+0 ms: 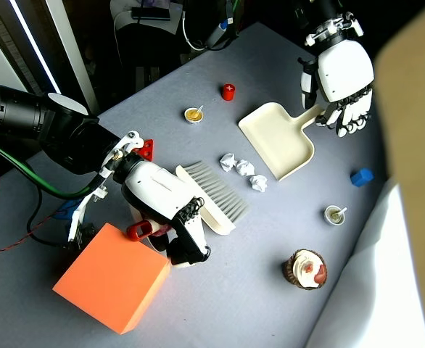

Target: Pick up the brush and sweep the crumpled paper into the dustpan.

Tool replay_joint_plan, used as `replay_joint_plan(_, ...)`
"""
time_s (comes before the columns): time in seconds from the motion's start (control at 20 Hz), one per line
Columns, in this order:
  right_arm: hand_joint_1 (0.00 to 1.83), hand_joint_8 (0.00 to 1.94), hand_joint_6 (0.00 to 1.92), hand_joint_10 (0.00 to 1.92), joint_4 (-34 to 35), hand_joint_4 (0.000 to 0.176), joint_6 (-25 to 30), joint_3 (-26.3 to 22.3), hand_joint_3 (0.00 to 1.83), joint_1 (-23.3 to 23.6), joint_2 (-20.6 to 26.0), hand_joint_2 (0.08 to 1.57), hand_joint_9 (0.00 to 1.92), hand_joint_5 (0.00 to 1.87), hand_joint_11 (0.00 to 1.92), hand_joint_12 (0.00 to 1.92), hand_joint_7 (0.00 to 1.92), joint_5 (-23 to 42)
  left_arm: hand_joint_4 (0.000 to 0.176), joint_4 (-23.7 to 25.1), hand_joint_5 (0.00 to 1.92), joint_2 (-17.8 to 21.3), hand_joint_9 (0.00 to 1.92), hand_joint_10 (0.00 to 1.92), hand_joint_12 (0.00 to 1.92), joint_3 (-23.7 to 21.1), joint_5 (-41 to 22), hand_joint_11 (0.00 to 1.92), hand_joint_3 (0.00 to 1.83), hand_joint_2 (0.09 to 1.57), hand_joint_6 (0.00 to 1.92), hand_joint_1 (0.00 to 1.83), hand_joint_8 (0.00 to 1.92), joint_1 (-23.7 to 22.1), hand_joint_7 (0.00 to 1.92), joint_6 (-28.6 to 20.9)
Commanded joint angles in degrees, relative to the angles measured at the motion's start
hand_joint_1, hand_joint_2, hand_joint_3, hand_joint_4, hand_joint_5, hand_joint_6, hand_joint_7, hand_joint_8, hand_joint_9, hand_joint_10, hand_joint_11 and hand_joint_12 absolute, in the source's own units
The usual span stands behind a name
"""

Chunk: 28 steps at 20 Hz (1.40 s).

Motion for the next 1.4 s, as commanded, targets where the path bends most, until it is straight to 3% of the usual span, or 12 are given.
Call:
replay_joint_plan(0.0, 1.28, 1.94, 1.51, 1.92, -4.4, 0.000, -0.6, -0.1, 0.00, 0.2, 0.9, 0.98, 0.85, 0.92, 0.79, 1.92, 0.78, -4.4, 0.000, 1.6, 1.13, 0.7, 0.54, 0.00, 0.00, -0.1, -1.6, 0.49, 0.00, 1.05, 0.73, 1.15, 0.00, -0.9, 0.66, 0.6)
replay_joint_plan(0.1, 1.21, 1.94, 1.87, 1.92, -4.6, 0.000, -0.6, -0.2, 0.00, 0.2, 1.0, 1.00, 0.88, 0.82, 0.87, 1.92, 0.77, -4.4, 0.000, 1.6, 1.12, 0.7, 0.54, 0.00, 0.00, -0.4, -1.6, 0.48, 0.00, 1.05, 0.73, 1.16, 0.00, -0.9, 0.66, 0.8)
replay_joint_plan(0.45, 1.10, 1.94, 1.92, 1.92, -5.9, 0.000, -0.8, -0.6, 0.00, 0.2, 1.1, 1.16, 1.13, 0.91, 1.08, 1.92, 1.04, -3.7, 0.000, 1.6, 1.13, 0.7, 0.56, 0.00, 0.02, -0.6, -1.6, 0.53, 0.00, 1.05, 0.72, 1.16, 0.00, -1.0, 0.65, 1.0)
replay_joint_plan(0.6, 1.08, 1.94, 1.92, 1.92, -6.3, 0.000, -0.8, -0.6, 0.00, 0.3, 1.2, 1.16, 1.22, 0.79, 1.26, 1.92, 1.07, -2.9, 0.000, 1.6, 1.11, 0.7, 0.56, 0.00, 0.02, -0.8, -1.6, 0.53, 0.00, 1.06, 0.76, 1.17, 0.00, -1.0, 0.65, 1.2)
replay_joint_plan(0.65, 1.08, 1.94, 1.66, 1.92, -6.3, 0.000, -0.8, -0.6, 0.00, 0.4, 1.3, 1.15, 1.24, 0.82, 1.30, 1.92, 1.07, -2.5, 0.000, 1.6, 1.10, 0.7, 0.55, 0.00, 0.01, -0.9, -1.6, 0.52, 0.00, 1.06, 0.77, 1.17, 0.00, -1.0, 0.65, 1.4)
replay_joint_plan(0.7, 1.08, 1.94, 1.24, 1.92, -6.3, 0.000, -0.9, -0.6, 0.00, 0.5, 1.5, 1.14, 1.27, 0.86, 1.35, 1.92, 1.10, -2.2, 0.000, 1.6, 1.10, 0.7, 0.56, 0.00, 0.01, -1.0, -1.6, 0.52, 0.00, 1.06, 0.78, 1.16, 0.00, -1.0, 0.66, 1.5)
replay_joint_plan(0.75, 1.01, 1.94, 1.70, 1.92, -6.3, 0.000, -0.9, -0.6, 0.01, 0.6, 1.6, 1.17, 1.26, 0.79, 1.36, 1.92, 1.13, -2.1, 0.000, 1.6, 1.11, 0.7, 0.57, 0.00, 0.02, -1.0, -1.6, 0.53, 0.00, 1.06, 0.76, 1.16, 0.00, -1.0, 0.67, 1.6)
replay_joint_plan(0.85, 0.94, 1.94, 1.91, 1.92, -6.3, 0.000, -1.0, -0.6, 0.00, 0.9, 1.8, 1.17, 1.25, 0.77, 1.36, 1.92, 1.11, -1.6, 0.000, 1.6, 1.12, 0.7, 0.58, 0.00, 0.02, -1.0, -1.6, 0.55, 0.00, 1.06, 0.74, 1.17, 0.00, -1.0, 0.68, 1.9)
replay_joint_plan(0.9, 0.82, 1.94, 1.92, 1.92, -6.3, 0.062, -1.1, -0.6, 0.00, 1.0, 1.9, 1.18, 1.24, 0.87, 1.35, 1.92, 1.13, -1.3, 0.000, 1.6, 1.11, 0.7, 0.57, 0.00, 0.02, -1.0, -1.6, 0.53, 0.00, 1.06, 0.76, 1.16, 0.00, -1.0, 0.65, 2.0)
replay_joint_plan(0.95, 0.77, 1.94, 1.92, 1.92, -6.3, 0.080, -1.1, -0.6, 0.00, 1.2, 2.0, 1.19, 1.25, 0.89, 1.35, 1.92, 1.14, -1.0, 0.000, 1.6, 1.11, 0.7, 0.57, 0.00, 0.02, -1.0, -1.6, 0.54, 0.00, 1.06, 0.76, 1.16, 0.00, -1.0, 0.65, 2.0)
replay_joint_plan(1.15, 0.50, 1.94, 1.92, 1.92, -6.3, 0.098, -1.4, -0.8, 0.01, 1.7, 2.5, 1.28, 1.31, 1.10, 1.42, 1.92, 1.22, 0.2, 0.000, 1.6, 1.11, 0.7, 0.56, 0.00, 0.02, -1.0, -1.6, 0.54, 0.00, 1.06, 0.77, 1.15, 0.00, -0.7, 0.64, 2.2)
replay_joint_plan(1.35, 0.52, 1.94, 1.92, 1.92, -6.3, 0.098, -1.6, -0.9, 0.01, 1.7, 2.6, 1.43, 1.34, 1.08, 1.45, 1.92, 1.24, 0.5, 0.000, 1.6, 1.12, 0.7, 0.54, 0.00, 0.00, -1.0, -1.6, 0.50, 0.00, 1.06, 0.75, 1.16, 0.00, -0.1, 0.65, 2.0)
